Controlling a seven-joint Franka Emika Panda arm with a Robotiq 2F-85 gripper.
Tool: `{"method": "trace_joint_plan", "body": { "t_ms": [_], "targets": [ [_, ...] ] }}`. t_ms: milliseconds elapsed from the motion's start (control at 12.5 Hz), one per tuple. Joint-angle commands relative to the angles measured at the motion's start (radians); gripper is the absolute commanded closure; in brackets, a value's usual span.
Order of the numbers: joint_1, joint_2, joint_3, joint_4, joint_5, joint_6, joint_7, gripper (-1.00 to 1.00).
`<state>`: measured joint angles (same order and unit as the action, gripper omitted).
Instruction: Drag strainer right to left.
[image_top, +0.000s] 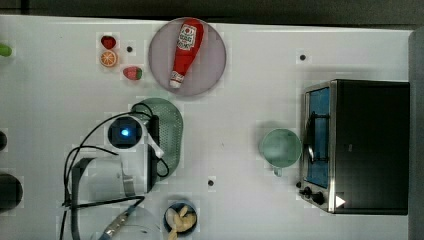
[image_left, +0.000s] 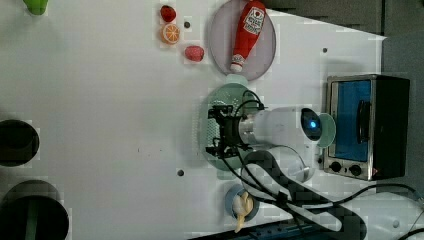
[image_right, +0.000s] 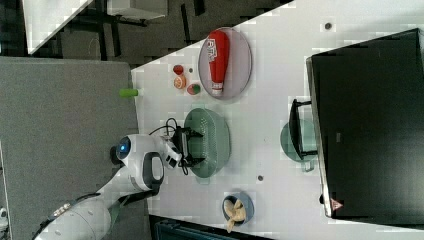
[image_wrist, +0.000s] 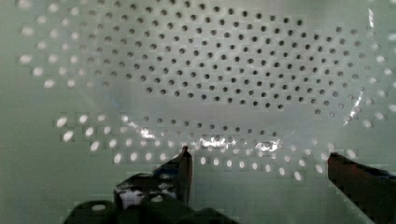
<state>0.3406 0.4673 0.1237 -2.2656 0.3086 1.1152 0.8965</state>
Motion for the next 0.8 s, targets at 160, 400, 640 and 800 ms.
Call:
{"method": "trace_joint_plan", "body": {
  "t_ms": [160, 400, 640, 800],
  "targets": [
    [0.094, 0.027, 0.001, 0.079, 0.024, -0.015, 0.168, -1.00],
    [0.139, 0.074, 0.001, 0.141, 0.025, -0.021, 0.175, -1.00],
    [0.180, 0.113, 0.001, 0.196, 0.032, -0.022, 0.200, -1.00],
    [0.208, 0.130, 0.001, 0.240, 0.038, -0.038, 0.246, -1.00]
  ]
}}
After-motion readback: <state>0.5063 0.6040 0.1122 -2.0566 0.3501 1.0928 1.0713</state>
